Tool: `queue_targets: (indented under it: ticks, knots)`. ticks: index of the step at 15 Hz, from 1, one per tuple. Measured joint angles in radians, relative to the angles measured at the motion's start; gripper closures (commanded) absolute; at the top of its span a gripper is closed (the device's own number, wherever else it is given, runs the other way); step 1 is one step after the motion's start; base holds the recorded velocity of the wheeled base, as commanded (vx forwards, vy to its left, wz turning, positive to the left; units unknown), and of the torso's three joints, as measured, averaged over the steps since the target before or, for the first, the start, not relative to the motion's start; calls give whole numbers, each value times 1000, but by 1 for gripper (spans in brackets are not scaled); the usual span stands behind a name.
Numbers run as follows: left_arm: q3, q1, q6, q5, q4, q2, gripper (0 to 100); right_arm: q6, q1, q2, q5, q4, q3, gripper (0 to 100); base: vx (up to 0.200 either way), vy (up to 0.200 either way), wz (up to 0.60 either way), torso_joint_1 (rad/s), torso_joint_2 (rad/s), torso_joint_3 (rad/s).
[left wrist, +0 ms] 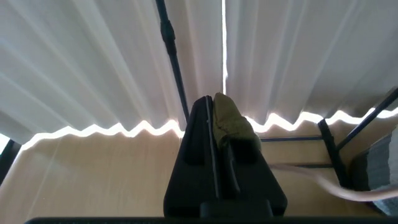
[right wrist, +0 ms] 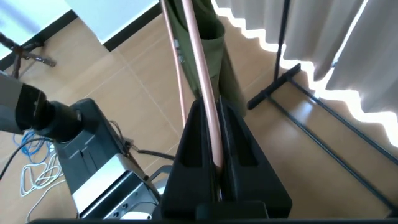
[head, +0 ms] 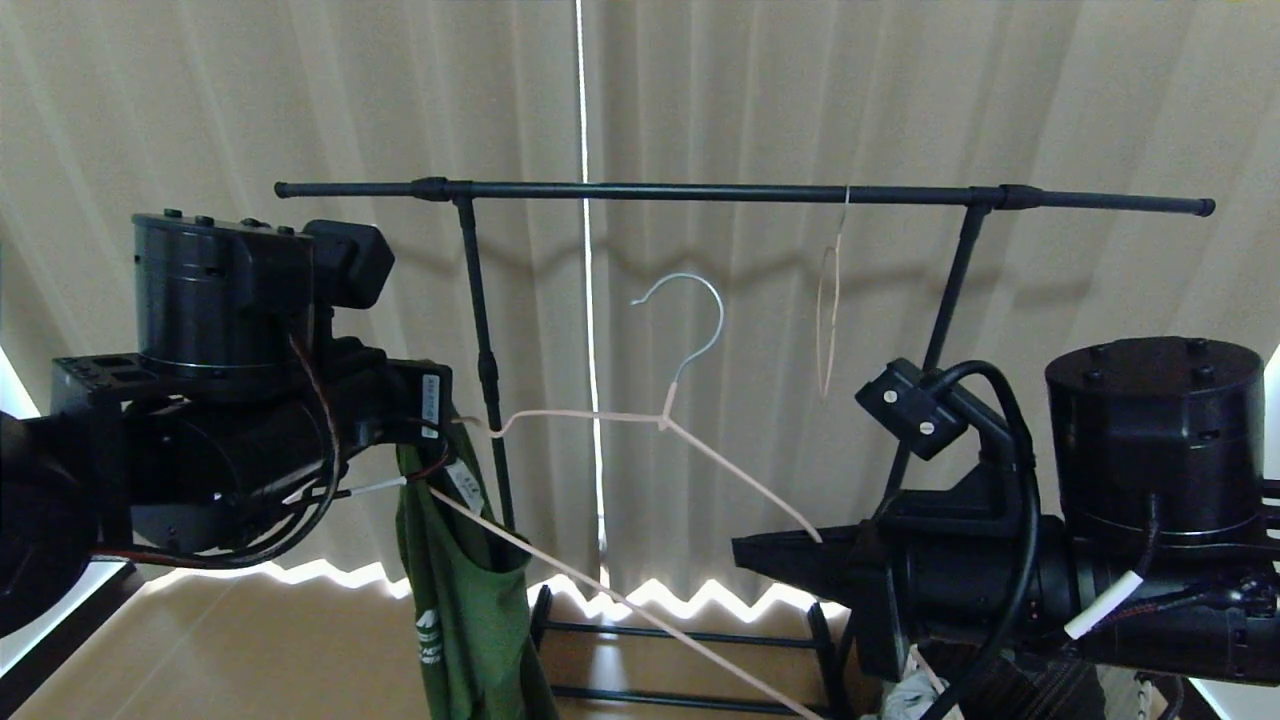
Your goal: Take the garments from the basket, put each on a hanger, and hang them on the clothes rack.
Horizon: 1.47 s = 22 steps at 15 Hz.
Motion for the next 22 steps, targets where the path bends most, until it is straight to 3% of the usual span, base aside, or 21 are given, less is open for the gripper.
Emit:
queue_targets:
  ticks: [3,7,13,22]
  knots:
    - [2,11,2,7,7,0,100,10,5,15,-67,-13,0,100,0,0,0,0,0,0]
    - [3,15,3,76,82,-8,100,43,5,63,-183,-14,-23,100,0,0,0,0,0,0]
    - [-1,-20,-49,77,137,-25,100,62,5,98,-186,-16,-67,100,0,0,0,0,0,0]
    - [-130,-197,-230,76,167,-27,100,66,49,175,-190,-134,-106,100,0,0,0,0,0,0]
